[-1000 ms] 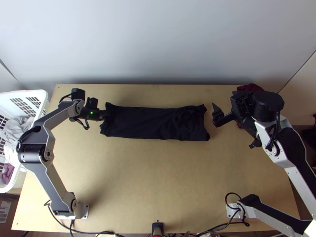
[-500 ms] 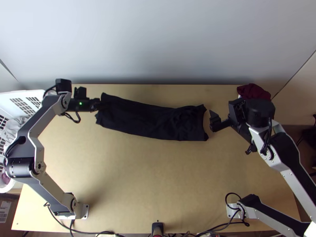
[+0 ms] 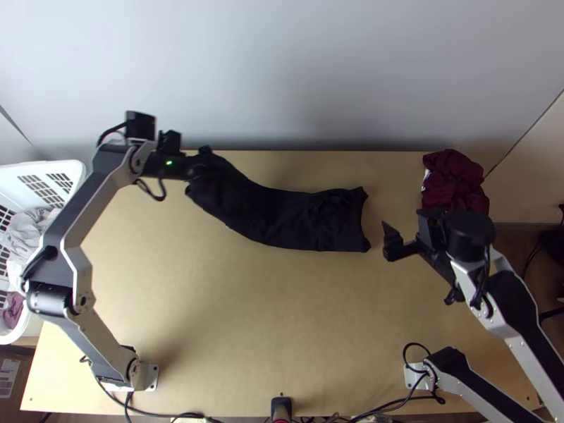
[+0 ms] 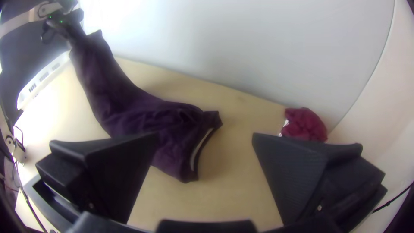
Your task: Fold the t-shirt
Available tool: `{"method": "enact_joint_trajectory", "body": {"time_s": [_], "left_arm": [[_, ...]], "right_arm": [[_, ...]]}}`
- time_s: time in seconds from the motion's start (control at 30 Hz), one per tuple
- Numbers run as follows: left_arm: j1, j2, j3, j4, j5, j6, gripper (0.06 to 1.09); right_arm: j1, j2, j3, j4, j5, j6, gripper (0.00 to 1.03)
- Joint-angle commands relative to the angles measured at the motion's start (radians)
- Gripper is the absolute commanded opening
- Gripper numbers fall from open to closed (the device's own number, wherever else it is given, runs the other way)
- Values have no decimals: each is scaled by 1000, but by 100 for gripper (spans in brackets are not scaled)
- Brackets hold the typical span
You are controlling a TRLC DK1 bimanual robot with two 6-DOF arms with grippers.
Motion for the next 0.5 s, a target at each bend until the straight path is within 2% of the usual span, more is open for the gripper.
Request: {"method": "enact_joint_trajectory", "body": {"time_s": [0.0, 0.47], "left_arm": [[-161, 75, 160, -58, -69, -36, 9], [-454, 297, 424, -44, -107, -137, 9]], "right_arm": [[-25, -101, -105, 1, -4, 21, 99], [-99, -259, -292, 33, -52, 62, 99]]}}
